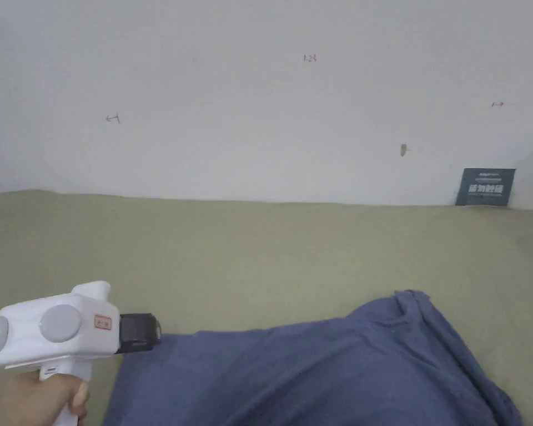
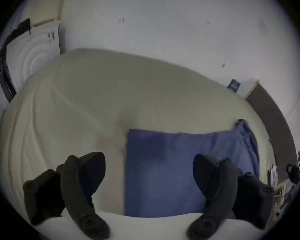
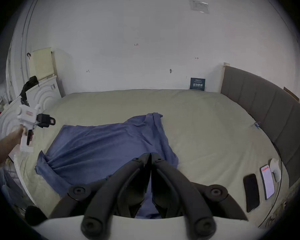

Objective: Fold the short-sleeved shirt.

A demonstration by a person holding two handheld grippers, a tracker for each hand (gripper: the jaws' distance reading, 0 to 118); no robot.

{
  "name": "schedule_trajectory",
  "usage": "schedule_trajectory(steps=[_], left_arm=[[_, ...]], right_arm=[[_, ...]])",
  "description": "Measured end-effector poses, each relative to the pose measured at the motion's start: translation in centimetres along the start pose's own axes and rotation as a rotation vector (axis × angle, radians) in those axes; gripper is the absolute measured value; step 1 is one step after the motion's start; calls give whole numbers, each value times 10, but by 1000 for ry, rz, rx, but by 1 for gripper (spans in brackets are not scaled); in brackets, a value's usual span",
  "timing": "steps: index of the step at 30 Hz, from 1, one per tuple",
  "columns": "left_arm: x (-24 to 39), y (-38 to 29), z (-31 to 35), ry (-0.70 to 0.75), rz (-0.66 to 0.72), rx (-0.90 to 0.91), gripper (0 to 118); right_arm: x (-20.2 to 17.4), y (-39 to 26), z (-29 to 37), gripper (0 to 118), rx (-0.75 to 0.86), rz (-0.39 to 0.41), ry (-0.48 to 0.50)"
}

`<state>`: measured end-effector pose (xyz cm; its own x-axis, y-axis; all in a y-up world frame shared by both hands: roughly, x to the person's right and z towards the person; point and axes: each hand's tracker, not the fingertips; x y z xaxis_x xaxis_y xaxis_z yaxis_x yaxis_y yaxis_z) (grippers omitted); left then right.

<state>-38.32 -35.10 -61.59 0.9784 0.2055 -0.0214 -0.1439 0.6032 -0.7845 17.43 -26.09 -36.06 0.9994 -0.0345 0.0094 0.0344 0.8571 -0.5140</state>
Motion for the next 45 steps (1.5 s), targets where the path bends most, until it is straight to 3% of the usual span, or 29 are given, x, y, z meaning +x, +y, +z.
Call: schedule_trajectory(steps=[5, 7, 8, 9, 10, 11, 12, 13, 14, 19, 22, 23, 25, 27, 30, 31, 36, 45], left_arm=[[0, -4, -69, 83, -5, -175, 99], [7, -9, -65, 110, -70, -112, 96], [16, -12, -54, 128, -85, -80, 84], [19, -14, -47, 146, -111, -56, 57], [18, -16, -41, 129, -126, -25, 8], [17, -18, -36, 57, -113, -12, 4], [21, -18, -29, -10, -99, -9, 4], [24, -23, -27, 33, -103, -11, 4], [28, -26, -27, 46, -113, -11, 4], [26, -28, -32, 50, -139, -21, 4], [20, -24, -38, 34, -106, -29, 4], [20, -26, -39, 33, -102, -28, 4], [18, -22, -41, 23, -94, -27, 4], [21, -24, -35, 18, -101, -16, 4], [24, -21, -16, -14, -119, 10, 4], [25, -21, -5, -33, -124, 24, 4], [23, -29, 59, -110, -114, 127, 4], [11, -100, 151, -146, -156, 174, 4]], right_arm=[[25, 10, -58, 6, -99, 7, -17], [34, 20, -95, 6, -130, 5, -9], [39, 25, -113, 6, -143, 13, 1], [43, 32, -136, 7, -175, 10, 19], [46, 37, -158, 16, -166, 4, 2], [48, 41, -178, 40, -164, 9, -5], [51, 48, -202, 72, -192, 23, 8], [51, 54, -226, 106, -223, 32, 11], [51, 58, -246, 112, -265, 33, 3], [37, 63, -317, 108, -329, -22, -4], [37, 58, -339, 90, -438, -21, -70], [37, 57, -340, 90, -453, -25, -67], [38, 59, -332, 9, -429, -28, -86], [35, 61, -311, 8, -334, -83, 6], [26, 71, -276, 8, -285, 4, -12], [25, 74, -258, 8, -253, 18, 23], [25, 78, -169, 8, -177, 38, 54], [59, 20, -37, 8, -141, -77, 68]])
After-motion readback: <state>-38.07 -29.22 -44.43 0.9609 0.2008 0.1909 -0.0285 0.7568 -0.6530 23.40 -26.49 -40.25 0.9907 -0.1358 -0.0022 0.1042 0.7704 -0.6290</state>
